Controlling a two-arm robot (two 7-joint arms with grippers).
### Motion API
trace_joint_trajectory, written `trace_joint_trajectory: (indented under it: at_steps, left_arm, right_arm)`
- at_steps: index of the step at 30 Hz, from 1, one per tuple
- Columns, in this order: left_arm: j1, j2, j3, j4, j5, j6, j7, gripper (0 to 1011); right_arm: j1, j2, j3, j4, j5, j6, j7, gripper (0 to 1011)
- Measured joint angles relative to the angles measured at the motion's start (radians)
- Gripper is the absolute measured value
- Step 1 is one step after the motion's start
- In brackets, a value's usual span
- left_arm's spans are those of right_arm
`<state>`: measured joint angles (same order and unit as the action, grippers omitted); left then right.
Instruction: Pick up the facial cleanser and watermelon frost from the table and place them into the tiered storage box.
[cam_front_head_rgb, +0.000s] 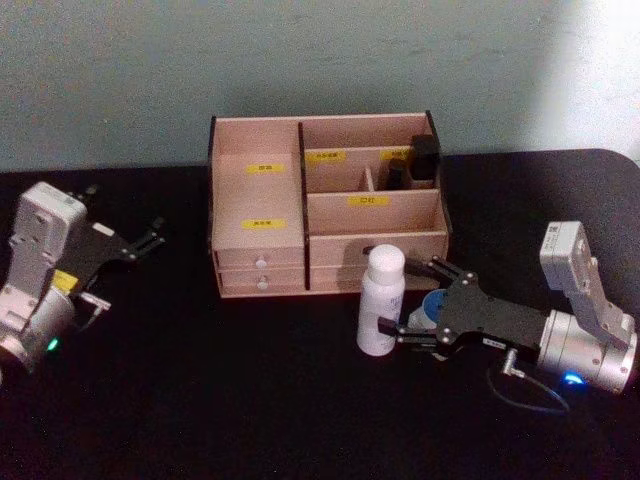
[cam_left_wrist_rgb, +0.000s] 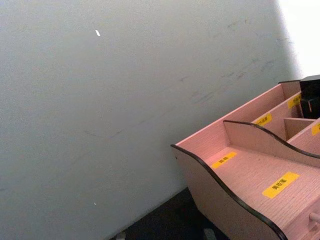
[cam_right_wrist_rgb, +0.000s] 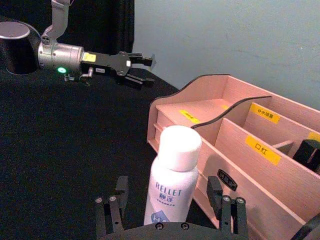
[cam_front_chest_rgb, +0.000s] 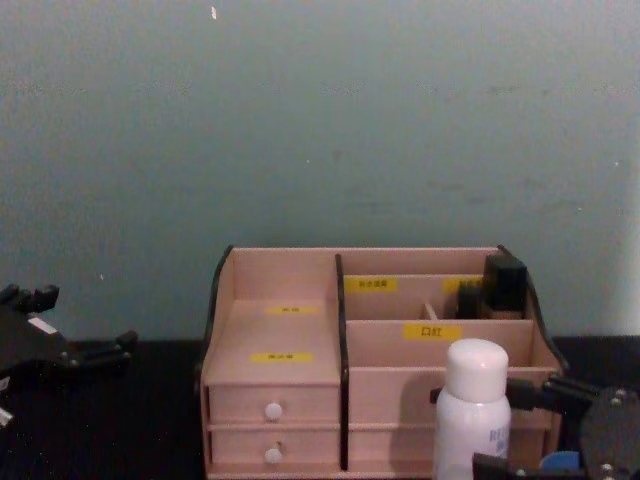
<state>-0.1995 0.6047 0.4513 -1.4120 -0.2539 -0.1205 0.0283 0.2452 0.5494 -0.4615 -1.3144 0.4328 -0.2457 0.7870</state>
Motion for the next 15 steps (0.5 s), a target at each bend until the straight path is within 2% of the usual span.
trace_joint_trajectory:
  at_steps: [15]
  left_arm:
    - [0.000, 0.000, 0.000, 0.000, 0.000, 0.000, 0.000, 1001]
  right_arm:
    - [0.059, -0.024, -0.035, 0.066, 0.012, -0.008, 0.029, 1003]
